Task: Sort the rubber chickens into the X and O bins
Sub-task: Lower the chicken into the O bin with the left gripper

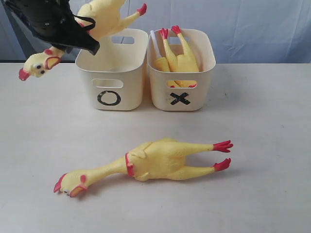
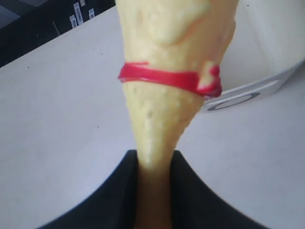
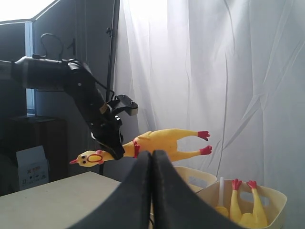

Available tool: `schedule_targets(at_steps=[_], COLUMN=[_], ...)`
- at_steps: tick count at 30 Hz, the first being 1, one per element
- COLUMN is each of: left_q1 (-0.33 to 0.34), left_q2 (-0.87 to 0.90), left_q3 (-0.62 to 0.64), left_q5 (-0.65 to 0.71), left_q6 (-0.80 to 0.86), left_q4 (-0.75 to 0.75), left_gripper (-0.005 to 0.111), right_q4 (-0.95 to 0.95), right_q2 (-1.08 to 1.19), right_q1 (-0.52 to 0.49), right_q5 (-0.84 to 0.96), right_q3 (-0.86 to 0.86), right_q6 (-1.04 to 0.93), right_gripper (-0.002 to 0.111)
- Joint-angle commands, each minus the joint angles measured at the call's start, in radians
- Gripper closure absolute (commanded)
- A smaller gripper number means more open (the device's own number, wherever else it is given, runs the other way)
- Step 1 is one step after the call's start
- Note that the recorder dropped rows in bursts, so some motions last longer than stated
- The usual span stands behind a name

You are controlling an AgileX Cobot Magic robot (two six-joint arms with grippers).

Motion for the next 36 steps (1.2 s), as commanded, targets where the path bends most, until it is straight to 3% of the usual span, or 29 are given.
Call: schedule_targets(at_steps=[1, 14, 21, 30, 36], left_q1=[0.031, 0.064, 0.064, 0.064, 0.064], left_q2=[0.054, 0.256, 0.267, 0.267, 0.267], left_q3=[-0.051, -0.249, -0.259, -0.26, -0.267], left_q5=[-0.007, 0.144, 0.145, 0.128, 0.124], left_q6=[-0.004, 0.094, 0.113, 0.113, 0.113], left_q4=[0.004, -0.038, -0.047, -0.047, -0.049], left_gripper=[0.107, 0.107, 0.106, 0.076, 0.071], right_q4=[-0.006, -0.006, -0.006, -0.006, -0.006], right_q2=[-0.006, -0.006, -0.006, -0.006, -0.006], right_q1=[-0.003, -0.003, -0.003, -0.003, -0.003], right_q5=[-0.003, -0.005, -0.005, -0.001, -0.001], right_q3=[0.005, 0.005, 0.005, 0.005, 0.005], right_q6=[-0.002, -0.002, -0.002, -0.002, -0.002], right_gripper=[0.109, 0.109, 0.109, 0.109, 0.109])
